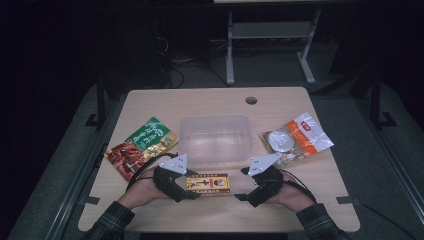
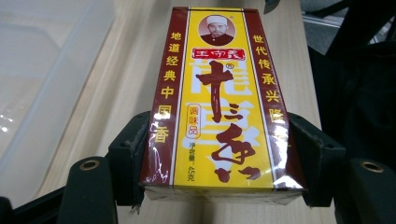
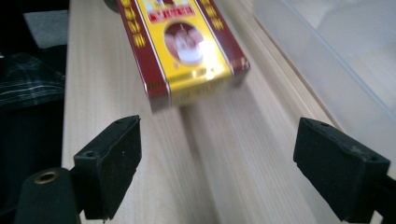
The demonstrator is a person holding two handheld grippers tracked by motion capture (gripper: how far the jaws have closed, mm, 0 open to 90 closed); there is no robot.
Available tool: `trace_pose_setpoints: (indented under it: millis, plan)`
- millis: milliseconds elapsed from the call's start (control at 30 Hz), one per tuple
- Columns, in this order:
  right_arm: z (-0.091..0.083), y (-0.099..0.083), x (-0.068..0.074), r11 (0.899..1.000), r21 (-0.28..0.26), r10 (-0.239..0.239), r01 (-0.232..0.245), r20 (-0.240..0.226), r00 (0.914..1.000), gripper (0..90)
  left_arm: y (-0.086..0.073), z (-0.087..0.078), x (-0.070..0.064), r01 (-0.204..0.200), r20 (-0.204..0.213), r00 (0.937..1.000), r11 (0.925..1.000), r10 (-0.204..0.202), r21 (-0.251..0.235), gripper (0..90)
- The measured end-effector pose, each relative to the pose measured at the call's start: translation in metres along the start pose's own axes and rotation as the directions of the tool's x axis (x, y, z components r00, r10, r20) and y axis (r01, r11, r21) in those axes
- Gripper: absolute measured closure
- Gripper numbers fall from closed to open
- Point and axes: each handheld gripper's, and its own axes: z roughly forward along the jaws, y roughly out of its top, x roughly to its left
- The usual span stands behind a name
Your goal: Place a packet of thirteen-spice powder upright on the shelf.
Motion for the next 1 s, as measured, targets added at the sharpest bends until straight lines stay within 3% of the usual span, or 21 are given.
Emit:
trace_pose_setpoints:
  millis: [300, 333, 467, 600, 700, 733, 833, 1000]
  plan:
    - [-0.005, -0.012, 0.000, 0.998, 0.021, 0.058, -0.060, 0.083, 0.9949, 15.0, -0.004, -0.009, 0.004, 0.030, -0.027, 0.9992, 0.9993, -0.031, -0.024, 31.7]
    - [-0.008, -0.018, 0.002, 0.996, 0.015, 0.089, -0.091, 0.098, 0.9912, 15.2, -0.004, -0.011, 0.005, 0.034, -0.036, 0.9987, 0.9991, -0.035, -0.024, 31.7]
    - [-0.012, -0.027, 0.004, 0.993, 0.023, 0.113, -0.118, 0.151, 0.9820, 15.2, -0.002, -0.014, 0.007, 0.013, -0.057, 0.9983, 0.9998, -0.014, -0.015, 31.7]
    - [-0.019, -0.038, 0.008, 0.989, 0.023, 0.135, -0.143, 0.203, 0.9698, 15.1, 0.003, -0.016, 0.009, 0.040, -0.075, 0.9963, 0.9991, -0.041, -0.011, 31.6]
    - [-0.022, -0.042, 0.010, 0.988, 0.016, 0.149, -0.156, 0.211, 0.9661, 15.1, 0.005, -0.018, 0.009, 0.046, -0.082, 0.9955, 0.9989, -0.046, -0.004, 31.6]
    - [-0.024, -0.046, 0.013, 0.984, 0.013, 0.169, -0.176, 0.223, 0.9601, 14.9, 0.008, -0.020, 0.010, 0.037, -0.087, 0.9955, 0.9993, -0.037, 0.004, 31.6]
    - [-0.027, -0.051, 0.014, 0.982, 0.007, 0.185, -0.191, 0.222, 0.9574, 14.7, 0.011, -0.022, 0.012, 0.040, -0.093, 0.9949, 0.9992, -0.040, -0.001, 31.6]
    - [-0.034, -0.061, 0.017, 0.976, -0.008, 0.213, -0.219, 0.257, 0.9425, 14.4, 0.022, -0.026, 0.019, 0.031, -0.096, 0.9949, 0.9995, -0.032, -0.010, 31.6]
